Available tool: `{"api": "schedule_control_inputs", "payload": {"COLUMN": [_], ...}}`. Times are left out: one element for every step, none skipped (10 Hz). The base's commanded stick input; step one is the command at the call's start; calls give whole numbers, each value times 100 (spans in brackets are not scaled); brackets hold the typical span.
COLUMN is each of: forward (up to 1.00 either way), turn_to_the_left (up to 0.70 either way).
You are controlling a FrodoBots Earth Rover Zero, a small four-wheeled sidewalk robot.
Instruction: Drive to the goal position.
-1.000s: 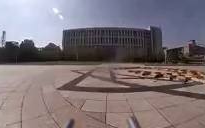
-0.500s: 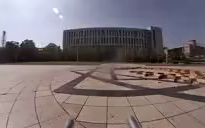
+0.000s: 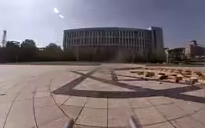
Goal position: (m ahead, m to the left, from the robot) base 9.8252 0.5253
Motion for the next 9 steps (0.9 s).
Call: {"api": "schedule_control_inputs", "payload": {"forward": [67,67,67,67,67,67,66,67,67], "turn_to_the_left": [34,33,34,33,34,22,3,1,0]}}
